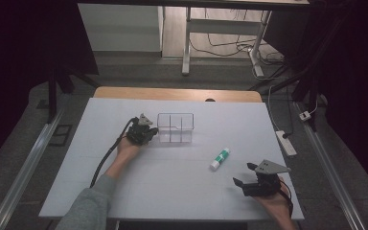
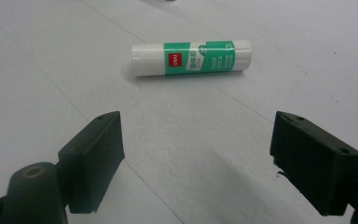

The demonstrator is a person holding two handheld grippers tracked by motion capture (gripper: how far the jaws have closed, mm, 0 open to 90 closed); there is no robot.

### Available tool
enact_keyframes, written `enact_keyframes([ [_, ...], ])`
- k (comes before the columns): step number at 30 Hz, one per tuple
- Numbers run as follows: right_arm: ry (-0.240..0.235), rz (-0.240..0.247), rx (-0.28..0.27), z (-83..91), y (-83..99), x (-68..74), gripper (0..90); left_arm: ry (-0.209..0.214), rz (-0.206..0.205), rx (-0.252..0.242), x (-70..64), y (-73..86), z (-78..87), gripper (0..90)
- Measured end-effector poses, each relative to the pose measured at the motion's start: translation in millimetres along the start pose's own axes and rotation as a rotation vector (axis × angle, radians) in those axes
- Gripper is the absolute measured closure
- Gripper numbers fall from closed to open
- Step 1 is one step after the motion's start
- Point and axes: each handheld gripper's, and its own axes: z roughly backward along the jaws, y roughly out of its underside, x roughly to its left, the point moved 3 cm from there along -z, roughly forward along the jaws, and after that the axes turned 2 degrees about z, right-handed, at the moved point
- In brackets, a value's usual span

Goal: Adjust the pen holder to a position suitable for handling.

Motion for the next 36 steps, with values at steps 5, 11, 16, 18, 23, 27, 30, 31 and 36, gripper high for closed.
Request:
enact_keyframes([
  [5,0.007,0.003,0.006,0.3,0.0,-0.1,17.0,0.011,-0.001,-0.008,0.6,-0.2,0.9,88.9],
  [11,0.0,0.003,0.0,-0.5,-0.2,-0.1,17.0,0.002,-0.027,-0.022,-0.7,-0.5,12.3,89.0],
  [16,-0.007,0.004,-0.001,-0.9,-0.5,-0.8,17.1,-0.002,-0.023,-0.024,-0.3,5.4,20.7,88.9],
  [18,-0.015,0.002,-0.004,-0.9,-0.4,-1.3,17.2,-0.01,-0.017,-0.025,0.2,10.0,26.4,88.9],
  [23,-0.032,-0.001,-0.007,0.3,0.6,-4.5,17.6,-0.008,0.019,-0.04,3.4,24.6,46.8,88.9],
  [27,-0.041,-0.014,-0.025,0.1,-0.4,-8.0,17.8,-0.013,0.046,-0.055,3.7,34.4,64.2,88.9],
  [30,-0.04,-0.014,-0.025,-1.8,-0.7,-10.0,17.9,-0.012,0.051,-0.057,0.3,44.8,76.9,88.5],
  [31,-0.054,-0.014,-0.028,-2.8,-0.8,-10.0,18.1,-0.012,0.047,-0.056,-1.6,48.3,80.8,85.9],
  [36,-0.061,-0.014,-0.036,-5.0,-2.6,-10.2,18.5,-0.003,0.039,-0.075,-10.9,59.5,98.7,78.4],
])
